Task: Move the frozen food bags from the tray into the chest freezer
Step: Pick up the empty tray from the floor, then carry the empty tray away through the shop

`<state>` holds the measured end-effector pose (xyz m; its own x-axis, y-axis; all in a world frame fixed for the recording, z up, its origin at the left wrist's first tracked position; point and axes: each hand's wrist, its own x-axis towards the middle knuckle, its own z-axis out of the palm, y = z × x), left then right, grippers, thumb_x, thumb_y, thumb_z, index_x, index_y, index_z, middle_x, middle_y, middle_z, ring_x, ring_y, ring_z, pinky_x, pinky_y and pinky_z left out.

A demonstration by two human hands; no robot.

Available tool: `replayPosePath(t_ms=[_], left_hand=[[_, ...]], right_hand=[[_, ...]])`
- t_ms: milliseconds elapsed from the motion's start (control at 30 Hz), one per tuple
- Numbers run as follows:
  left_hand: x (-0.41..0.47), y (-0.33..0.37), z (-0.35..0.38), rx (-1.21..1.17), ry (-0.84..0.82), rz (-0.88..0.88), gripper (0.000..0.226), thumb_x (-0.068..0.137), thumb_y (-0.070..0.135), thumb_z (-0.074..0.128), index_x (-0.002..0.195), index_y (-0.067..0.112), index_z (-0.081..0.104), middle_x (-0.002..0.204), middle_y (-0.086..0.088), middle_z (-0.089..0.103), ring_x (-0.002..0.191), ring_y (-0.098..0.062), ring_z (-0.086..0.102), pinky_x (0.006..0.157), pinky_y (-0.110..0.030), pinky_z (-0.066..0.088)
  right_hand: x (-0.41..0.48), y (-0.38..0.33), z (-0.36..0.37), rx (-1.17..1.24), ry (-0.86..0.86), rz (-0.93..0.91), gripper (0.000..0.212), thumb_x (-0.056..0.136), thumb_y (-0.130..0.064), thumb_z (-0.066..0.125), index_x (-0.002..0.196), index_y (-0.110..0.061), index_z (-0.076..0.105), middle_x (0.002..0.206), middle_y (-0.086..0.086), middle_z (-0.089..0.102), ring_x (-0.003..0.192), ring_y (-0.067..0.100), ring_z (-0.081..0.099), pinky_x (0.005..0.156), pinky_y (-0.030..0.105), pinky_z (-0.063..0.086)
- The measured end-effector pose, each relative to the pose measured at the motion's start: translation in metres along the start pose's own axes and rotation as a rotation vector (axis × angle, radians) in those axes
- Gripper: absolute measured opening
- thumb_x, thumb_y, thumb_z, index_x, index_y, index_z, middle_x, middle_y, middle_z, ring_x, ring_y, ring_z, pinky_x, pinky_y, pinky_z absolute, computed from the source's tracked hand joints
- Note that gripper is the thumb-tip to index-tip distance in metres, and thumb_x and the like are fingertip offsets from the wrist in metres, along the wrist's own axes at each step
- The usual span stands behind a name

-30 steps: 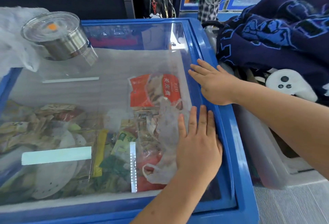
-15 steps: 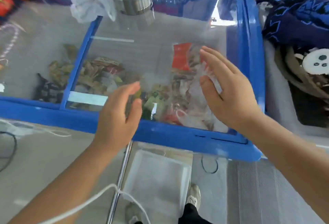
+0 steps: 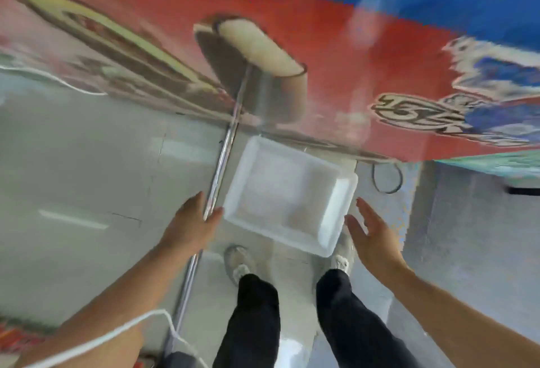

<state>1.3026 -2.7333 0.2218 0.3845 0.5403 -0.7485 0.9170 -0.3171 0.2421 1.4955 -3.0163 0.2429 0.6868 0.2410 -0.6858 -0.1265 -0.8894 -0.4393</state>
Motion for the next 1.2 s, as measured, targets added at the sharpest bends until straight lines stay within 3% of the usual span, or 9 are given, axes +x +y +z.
replayPosePath(t_ms=[100,233,300,400,467,600,700,1067,1200], left_hand=[[0.06,-0.022,0.048,-0.015,-0.072,-0.116,0.08,0.094,0.051,0.05,0.152,0.002,0.025,0.156,-0.021,0.035,0.142,-0.034,0.037,0.113,-0.038,0.031],[0.143,-0.033,0.098,-0.017,0.013,-0.031,0.08,0.093,0.048,0.054,0.151,0.001,0.025,0.154,-0.021,0.037,0.139,-0.036,0.039,0.11,-0.04,0.033],[0.184,-0.034,0.12,-0.01,0.043,0.001,0.082,0.093,0.049,0.055,0.152,0.001,0.023,0.155,-0.022,0.036,0.14,-0.036,0.038,0.111,-0.04,0.033],[0.235,-0.037,0.156,-0.019,0.055,0.012,0.085,0.092,0.053,0.053,0.154,0.003,0.021,0.157,-0.02,0.034,0.141,-0.035,0.037,0.112,-0.04,0.033],[0.261,-0.04,0.177,-0.029,0.051,0.011,0.085,0.092,0.054,0.053,0.154,0.006,0.021,0.157,-0.018,0.034,0.141,-0.034,0.037,0.112,-0.039,0.034],[0.289,-0.053,0.207,-0.089,0.062,-0.008,0.064,0.092,0.043,0.057,0.145,0.011,0.04,0.144,-0.016,0.051,0.127,-0.037,0.05,0.1,-0.037,0.043],[0.292,-0.063,0.213,-0.129,0.165,-0.042,0.027,0.091,0.03,0.055,0.108,0.009,0.058,0.12,-0.017,0.063,0.105,-0.038,0.059,0.081,-0.035,0.047],[0.102,-0.166,0.075,-0.587,0.218,-0.302,0.018,0.087,0.024,0.065,0.096,0.008,0.065,0.091,-0.01,0.067,0.092,-0.034,0.065,0.067,-0.031,0.047],[-0.009,-0.219,0.007,-0.849,0.287,-0.449,0.027,0.088,0.014,0.066,0.113,0.006,0.069,0.11,-0.02,0.071,0.096,-0.036,0.068,0.086,-0.044,0.056]], right_hand=[[0.07,0.046,0.044,0.004,0.016,0.309,0.068,0.097,-0.046,0.048,0.155,-0.019,0.026,0.156,0.008,0.04,0.121,0.03,0.054,0.09,0.036,0.045],[0.147,0.098,0.094,-0.004,0.065,0.508,0.07,0.095,-0.049,0.05,0.149,-0.007,0.035,0.139,0.018,0.051,0.119,0.039,0.052,0.072,0.037,0.043],[0.179,0.123,0.118,0.051,0.085,0.563,0.063,0.092,-0.051,0.054,0.134,-0.003,0.05,0.11,0.017,0.061,0.094,0.036,0.058,0.07,0.034,0.042],[0.214,0.163,0.147,0.095,0.104,0.618,0.049,0.088,-0.053,0.06,0.097,-0.005,0.055,0.07,0.006,0.047,0.056,0.022,0.043,0.052,0.028,0.033],[0.229,0.183,0.162,0.147,0.119,0.602,0.045,0.088,-0.049,0.062,0.104,-0.008,0.054,0.073,0.003,0.048,0.061,0.022,0.047,0.053,0.03,0.037],[0.247,0.211,0.176,0.294,0.156,0.534,0.048,0.092,-0.028,0.065,0.132,-0.003,0.053,0.111,0.014,0.063,0.102,0.034,0.061,0.091,0.046,0.052],[0.251,0.216,0.176,0.371,0.145,0.486,0.036,0.089,-0.014,0.069,0.122,-0.005,0.062,0.109,0.017,0.069,0.094,0.032,0.066,0.087,0.05,0.052],[0.152,0.052,0.136,0.085,-0.052,0.142,0.01,0.084,-0.021,0.074,0.088,-0.012,0.071,0.087,0.012,0.075,0.077,0.029,0.07,0.073,0.039,0.056],[0.1,-0.065,0.135,-0.14,-0.134,-0.073,0.012,0.08,-0.025,0.072,0.08,-0.013,0.07,0.08,0.01,0.075,0.073,0.031,0.069,0.066,0.038,0.054]])
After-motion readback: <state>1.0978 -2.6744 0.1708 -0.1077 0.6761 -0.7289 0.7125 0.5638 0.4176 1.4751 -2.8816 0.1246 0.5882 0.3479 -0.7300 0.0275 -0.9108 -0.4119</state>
